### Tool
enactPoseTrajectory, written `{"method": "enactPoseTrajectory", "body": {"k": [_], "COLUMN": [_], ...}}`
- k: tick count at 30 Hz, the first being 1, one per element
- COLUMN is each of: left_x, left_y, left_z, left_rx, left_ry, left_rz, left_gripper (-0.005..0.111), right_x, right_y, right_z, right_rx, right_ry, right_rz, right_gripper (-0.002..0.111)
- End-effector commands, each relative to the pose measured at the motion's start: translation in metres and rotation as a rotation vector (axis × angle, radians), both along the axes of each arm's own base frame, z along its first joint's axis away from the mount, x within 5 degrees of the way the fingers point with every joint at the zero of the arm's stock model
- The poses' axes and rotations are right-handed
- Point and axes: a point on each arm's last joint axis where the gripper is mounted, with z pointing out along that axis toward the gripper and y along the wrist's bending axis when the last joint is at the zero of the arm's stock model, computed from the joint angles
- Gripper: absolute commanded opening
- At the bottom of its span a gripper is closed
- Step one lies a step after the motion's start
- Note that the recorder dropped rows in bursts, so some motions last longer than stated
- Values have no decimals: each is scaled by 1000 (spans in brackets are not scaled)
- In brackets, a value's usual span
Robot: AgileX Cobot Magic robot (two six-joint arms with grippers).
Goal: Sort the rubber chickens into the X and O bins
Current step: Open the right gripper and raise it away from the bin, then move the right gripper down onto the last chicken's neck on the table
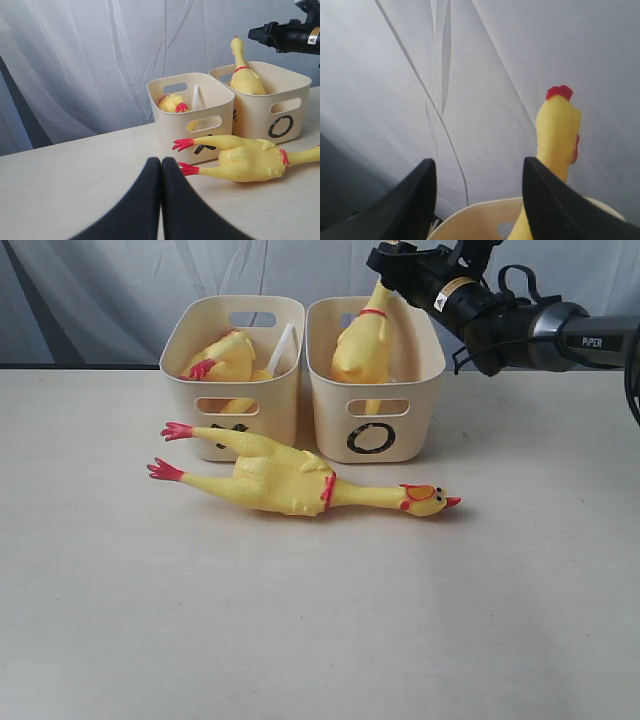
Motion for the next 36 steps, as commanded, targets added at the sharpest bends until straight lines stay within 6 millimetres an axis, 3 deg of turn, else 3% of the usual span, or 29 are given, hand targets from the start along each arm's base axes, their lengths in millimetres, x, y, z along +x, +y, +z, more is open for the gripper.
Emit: {"method": "enactPoseTrajectory", "body": {"k": [1,5,9,12,15,18,23,27,31,36], "left_x": [-1,-1,-1,-1,-1,-1,-1,-1,-1,-1], "left_y": [0,0,0,0,0,0,0,0,0,0], "left_z": [0,0,0,0,0,0,0,0,0,0], "left_rx": [-7,-7,-7,-7,-7,-7,-7,-7,-7,-7], "left_ry": [-10,-10,-10,-10,-10,-10,-10,-10,-10,-10], "left_rz": [-15,-15,-15,-15,-15,-15,-15,-15,-15,-15], "left_gripper": [0,0,0,0,0,0,0,0,0,0], "right_x": [0,-2,-12,-21,-39,-50,-70,-97,-110,-121], "right_y": [-1,-3,-5,-9,-18,-27,-30,-16,-9,-3], "right_z": [9,21,49,78,124,141,156,170,176,168], "right_rx": [0,-21,-204,-310,-371,-455,-748,-910,-933,-963], "right_ry": [-25,-5,27,1,-8,34,122,196,224,320], "right_rz": [-1,-12,-5,-9,-66,-125,-175,-109,-17,140], "right_gripper": [50,50,50,50,50,47,24,-1,-1,-1]}}
